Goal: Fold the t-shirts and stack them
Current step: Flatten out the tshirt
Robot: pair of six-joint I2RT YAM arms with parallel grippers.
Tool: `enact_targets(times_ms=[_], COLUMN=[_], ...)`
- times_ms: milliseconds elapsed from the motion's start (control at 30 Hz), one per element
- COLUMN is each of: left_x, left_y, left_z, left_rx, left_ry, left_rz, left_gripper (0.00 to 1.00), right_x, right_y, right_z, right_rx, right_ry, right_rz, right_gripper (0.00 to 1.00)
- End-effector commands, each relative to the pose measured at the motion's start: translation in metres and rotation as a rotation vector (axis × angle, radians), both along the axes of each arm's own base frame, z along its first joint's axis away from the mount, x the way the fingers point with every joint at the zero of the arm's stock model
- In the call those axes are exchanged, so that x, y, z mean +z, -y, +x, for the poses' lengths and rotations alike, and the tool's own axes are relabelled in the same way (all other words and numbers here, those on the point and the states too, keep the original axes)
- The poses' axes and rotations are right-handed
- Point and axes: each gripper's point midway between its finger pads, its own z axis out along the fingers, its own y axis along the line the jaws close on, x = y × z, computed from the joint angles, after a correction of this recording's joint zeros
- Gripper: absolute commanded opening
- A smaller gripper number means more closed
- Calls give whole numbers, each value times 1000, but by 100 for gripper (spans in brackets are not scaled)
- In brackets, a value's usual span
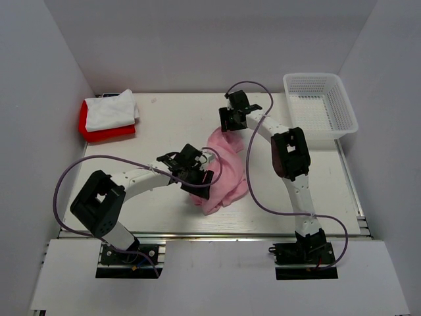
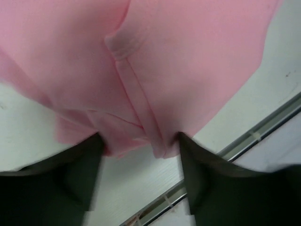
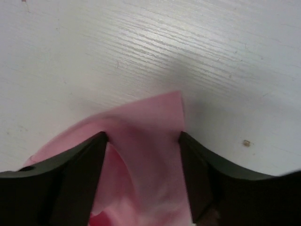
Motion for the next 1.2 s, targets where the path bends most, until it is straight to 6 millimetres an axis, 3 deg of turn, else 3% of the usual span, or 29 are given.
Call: enact_targets(times_ms=[0, 33, 67, 100, 133, 233, 300, 333, 400, 467, 500, 533, 600, 633, 700, 733, 800, 833, 900, 933, 1000, 1033, 1100, 1133, 1167], left_x=[10, 8, 7, 6, 6, 15, 36, 44, 74, 106, 122, 140, 159, 178, 191, 212, 245, 260, 289, 313, 352, 365, 392, 404, 412], left_y=[12, 12, 14, 14, 13, 14, 17, 17, 13, 11, 6, 4, -2, -5, -16, -21, -41, -52, -67, -78, -89, -92, -94, -94, -96], left_z=[-9, -10, -12, -9, -7, 1, 13, 16, 24, 37, 37, 46, 50, 52, 60, 63, 72, 77, 76, 79, 74, 72, 68, 64, 62], left_rx=[-60, -60, -69, -62, -48, -23, 6, 21, 50, 90, 105, 136, 157, 168, 223, 250, 347, 404, 466, 522, 569, 571, 549, 533, 532], left_ry=[11, 4, 3, 11, 12, 44, 114, 132, 220, 313, 347, 402, 458, 501, 550, 591, 682, 732, 798, 850, 934, 962, 1022, 1044, 1060], left_rz=[-62, -56, -56, -45, -40, -38, -67, -74, -100, -122, -132, -140, -147, -162, -131, -142, -116, -104, -125, -149, -217, -239, -278, -307, -314], left_gripper=[64, 48, 40, 13, 0, 0, 0, 0, 0, 0, 0, 0, 0, 0, 0, 0, 0, 0, 0, 0, 0, 0, 0, 0, 0], right_x=[-19, -21, -17, -20, -11, 16, 29, 55, 73, 114, 114, 164, 173, 216, 229, 264, 285, 319, 339, 372, 404, 425, 447, 475, 483], right_y=[5, 5, 5, 4, 5, 8, 13, 14, 26, 35, 45, 53, 64, 74, 87, 99, 115, 132, 149, 162, 177, 184, 192, 201, 205], right_z=[-7, -9, -9, -11, -9, -6, -9, -2, -9, -14, -18, -15, -24, -32, -38, -49, -55, -69, -78, -94, -111, -123, -135, -153, -159], right_rx=[-36, -37, -35, -34, -39, -57, -70, -79, -108, -139, -166, -203, -233, -260, -305, -334, -394, -443, -493, -536, -564, -577, -577, -595, -586], right_ry=[-66, -73, -68, -71, -55, 11, 51, 117, 159, 263, 271, 387, 429, 514, 569, 644, 713, 789, 856, 930, 1013, 1060, 1115, 1170, 1193], right_rz=[-3, -2, 5, 8, 16, 36, 34, 61, 47, 67, 47, 86, 77, 102, 102, 112, 106, 115, 95, 127, 122, 149, 141, 187, 162], right_gripper=[64, 45, 33, 3, 0, 0, 0, 0, 0, 0, 0, 0, 0, 0, 0, 0, 0, 0, 0, 0, 0, 0, 0, 0, 0])
